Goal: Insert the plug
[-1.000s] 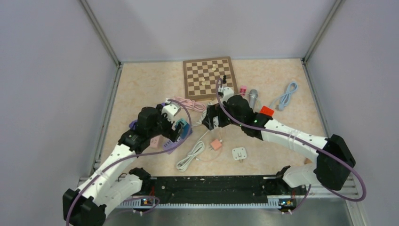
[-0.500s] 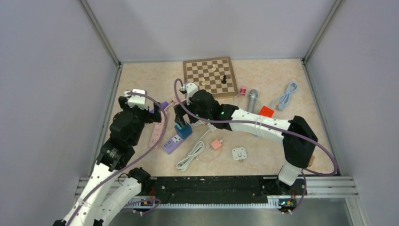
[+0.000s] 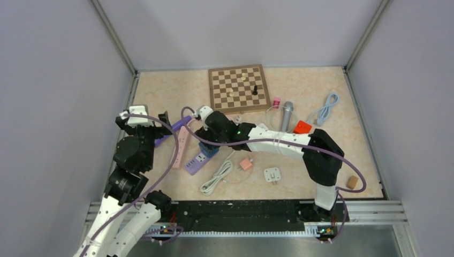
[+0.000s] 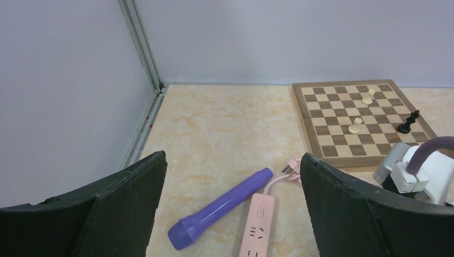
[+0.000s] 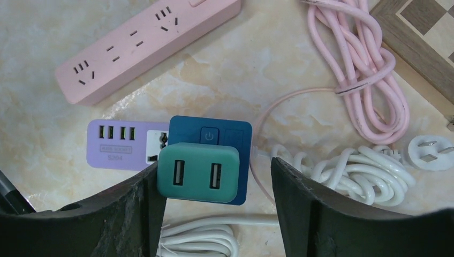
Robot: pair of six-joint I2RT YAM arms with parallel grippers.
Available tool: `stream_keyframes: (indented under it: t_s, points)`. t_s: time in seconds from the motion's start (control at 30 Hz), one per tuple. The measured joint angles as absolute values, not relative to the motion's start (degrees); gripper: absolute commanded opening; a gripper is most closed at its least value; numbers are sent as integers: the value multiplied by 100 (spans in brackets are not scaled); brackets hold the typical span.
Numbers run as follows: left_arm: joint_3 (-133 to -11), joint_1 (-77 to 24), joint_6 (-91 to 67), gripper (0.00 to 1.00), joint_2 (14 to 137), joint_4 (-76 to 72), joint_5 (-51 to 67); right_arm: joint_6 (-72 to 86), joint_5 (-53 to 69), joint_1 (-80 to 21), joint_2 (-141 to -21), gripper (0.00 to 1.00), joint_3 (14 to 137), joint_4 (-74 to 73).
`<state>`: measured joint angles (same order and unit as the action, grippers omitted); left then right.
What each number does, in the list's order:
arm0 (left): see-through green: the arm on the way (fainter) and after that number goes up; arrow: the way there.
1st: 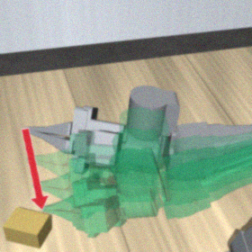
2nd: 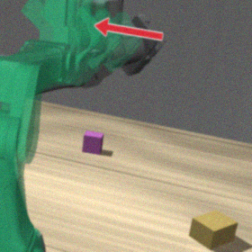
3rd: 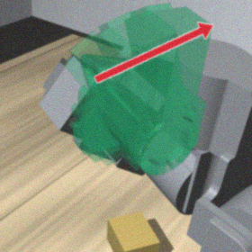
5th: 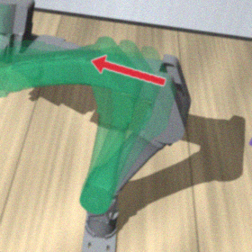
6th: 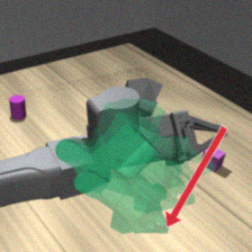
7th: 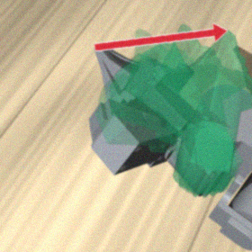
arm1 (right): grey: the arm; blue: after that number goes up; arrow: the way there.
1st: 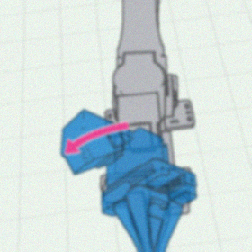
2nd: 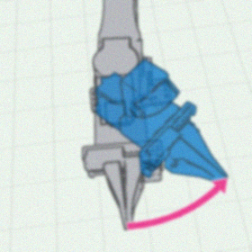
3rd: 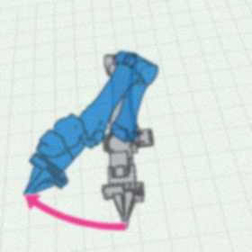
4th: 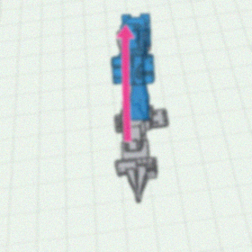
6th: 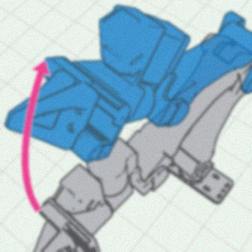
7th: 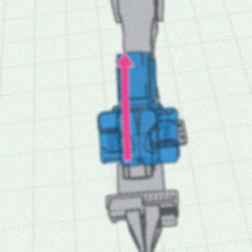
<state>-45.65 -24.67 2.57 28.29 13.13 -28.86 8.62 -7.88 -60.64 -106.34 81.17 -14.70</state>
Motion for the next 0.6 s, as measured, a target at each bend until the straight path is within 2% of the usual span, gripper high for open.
stream_keyframes:
  t_s: [0.17, 0.23, 0.3, 0.5, 0.53, 0.6]
  points:
    - [-4508, -2467, 261, 99, 2993, 1323, -2943, 652, -781, -6101, -10654, 66, 8145, -1448]
    - [-4495, -2464, 266, 99, 3030, 1326, -2943, 607, -764, -6101, -10654, 63, 8145, -1437]
    - [-4484, -2467, 268, 99, 3057, 1328, -2943, 598, -729, -6101, -10654, 53, 8145, -1428]
    - [-4475, -2464, 272, 99, 3065, 1330, -2952, 615, -572, -6101, -10654, 6, 8145, -1400]
    - [-4471, -2467, 272, 99, 3065, 1328, -2958, 637, -569, -6101, -10659, 0, 8145, -1402]
    - [-4453, -2464, 272, 99, 3065, 1330, -2969, 663, -548, -6101, -10659, 0, 8147, -1411]
